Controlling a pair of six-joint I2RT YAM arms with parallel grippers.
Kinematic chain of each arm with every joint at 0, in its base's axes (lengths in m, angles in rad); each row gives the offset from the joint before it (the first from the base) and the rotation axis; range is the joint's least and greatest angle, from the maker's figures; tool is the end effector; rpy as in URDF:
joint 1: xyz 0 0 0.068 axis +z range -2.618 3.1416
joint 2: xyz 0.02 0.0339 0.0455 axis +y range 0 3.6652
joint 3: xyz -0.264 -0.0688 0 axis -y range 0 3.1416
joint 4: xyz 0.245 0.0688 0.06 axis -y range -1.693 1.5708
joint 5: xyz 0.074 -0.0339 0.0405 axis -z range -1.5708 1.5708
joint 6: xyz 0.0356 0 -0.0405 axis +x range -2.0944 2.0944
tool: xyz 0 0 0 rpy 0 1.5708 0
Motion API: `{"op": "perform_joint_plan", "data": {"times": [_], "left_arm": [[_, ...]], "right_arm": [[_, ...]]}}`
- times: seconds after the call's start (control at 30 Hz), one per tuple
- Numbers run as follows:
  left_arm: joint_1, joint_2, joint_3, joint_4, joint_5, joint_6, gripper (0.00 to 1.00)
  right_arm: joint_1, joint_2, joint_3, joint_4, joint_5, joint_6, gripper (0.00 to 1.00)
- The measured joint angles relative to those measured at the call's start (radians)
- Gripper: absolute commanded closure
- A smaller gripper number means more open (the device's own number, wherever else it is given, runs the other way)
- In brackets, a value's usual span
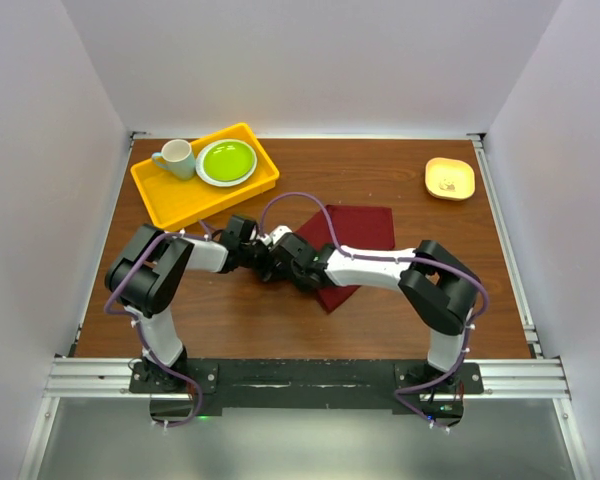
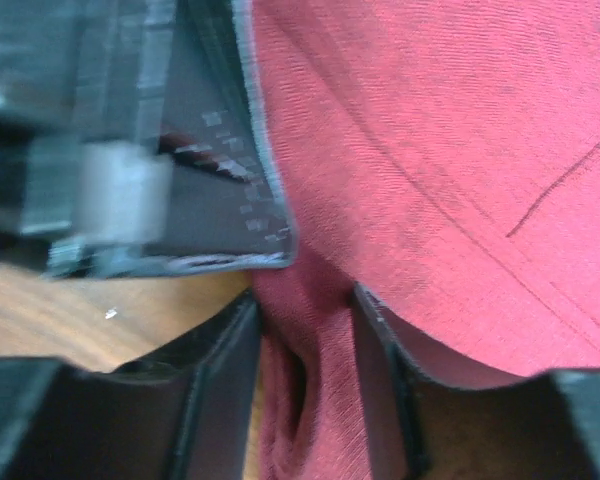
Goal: Fold the napkin, place the utensils inside, and roll it up
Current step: Roll the napkin with the utensil
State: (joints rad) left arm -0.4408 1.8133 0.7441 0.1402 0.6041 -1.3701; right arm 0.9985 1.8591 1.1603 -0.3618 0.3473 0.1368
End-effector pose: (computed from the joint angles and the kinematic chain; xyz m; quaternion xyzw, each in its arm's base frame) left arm 0.2768 -0.1530 0.1011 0.3221 -0.8520 0.4112 0.0362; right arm 0.2126 0.3076 0.1611 -0.3584 0.8842 -0.0073 0.2995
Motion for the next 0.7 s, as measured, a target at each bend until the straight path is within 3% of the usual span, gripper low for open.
{"op": "perform_joint_plan", "data": {"times": [0.13,0.3,0.37,0.4,0.5,0.7], "left_arm": [[0.0,0.0,0.0,0.007,0.001,-0.006,1.0],[0.001,0.0,0.0,0.024,0.001,-0.009,0.96],[0.002,0.0,0.0,0.027,0.001,-0.008,0.87],[0.006,-0.001,0.002,0.027,0.001,-0.006,0.75],[0.014,-0.011,0.018,-0.002,-0.003,0.032,0.57],[0.049,-0.086,0.114,-0.127,-0.037,0.209,0.44]], "right_arm": [[-0.037,-0.01,-0.026,0.043,-0.043,0.019,0.83],[-0.066,-0.023,-0.048,0.074,-0.104,0.029,0.99],[-0.09,-0.028,-0.049,0.076,-0.15,0.033,1.0],[-0.104,-0.03,-0.05,0.077,-0.181,0.036,1.0],[-0.155,-0.038,-0.058,0.091,-0.286,0.045,1.0],[-0.31,-0.036,-0.079,0.12,-0.611,0.052,1.0]]}}
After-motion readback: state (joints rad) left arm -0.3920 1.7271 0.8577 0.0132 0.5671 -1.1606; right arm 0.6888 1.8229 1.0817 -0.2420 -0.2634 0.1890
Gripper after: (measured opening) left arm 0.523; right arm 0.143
